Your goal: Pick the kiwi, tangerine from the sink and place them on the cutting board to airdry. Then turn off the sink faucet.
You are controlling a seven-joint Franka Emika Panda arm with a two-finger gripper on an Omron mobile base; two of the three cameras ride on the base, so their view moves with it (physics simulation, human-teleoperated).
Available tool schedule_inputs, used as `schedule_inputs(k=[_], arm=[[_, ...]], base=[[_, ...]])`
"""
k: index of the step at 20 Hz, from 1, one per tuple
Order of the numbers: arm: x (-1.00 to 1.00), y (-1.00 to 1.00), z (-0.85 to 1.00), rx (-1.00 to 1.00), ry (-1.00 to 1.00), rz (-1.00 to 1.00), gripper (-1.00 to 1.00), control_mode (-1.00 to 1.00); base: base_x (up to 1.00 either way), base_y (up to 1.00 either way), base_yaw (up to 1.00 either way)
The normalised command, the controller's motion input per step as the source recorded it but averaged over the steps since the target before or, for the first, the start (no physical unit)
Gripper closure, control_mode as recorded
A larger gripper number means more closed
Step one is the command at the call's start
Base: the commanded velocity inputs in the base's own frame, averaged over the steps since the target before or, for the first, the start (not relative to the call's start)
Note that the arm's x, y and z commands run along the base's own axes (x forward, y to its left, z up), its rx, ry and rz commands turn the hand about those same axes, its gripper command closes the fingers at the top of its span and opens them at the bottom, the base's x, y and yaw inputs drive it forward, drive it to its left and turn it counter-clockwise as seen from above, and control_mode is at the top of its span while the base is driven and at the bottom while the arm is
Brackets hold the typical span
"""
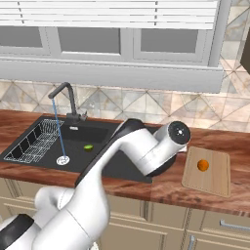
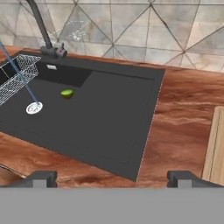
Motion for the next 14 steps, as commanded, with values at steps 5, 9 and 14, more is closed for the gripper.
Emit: schedule_inputs(k=[5,9,14], arm=[[-0.20,0.59,0.00,0.00,-0.04,0.07,-1.00,-1.00],[-0.22,0.68,0.00,0.00,-0.07,0.03,-1.00,-1.00],[-0.18,0.71,0.09,0.00,-0.09,-0.01,-1.00,-1.00]], base=[[0.00,0.00,0.00],[0.00,0.00,0.00],[0.00,0.00,0.00]])
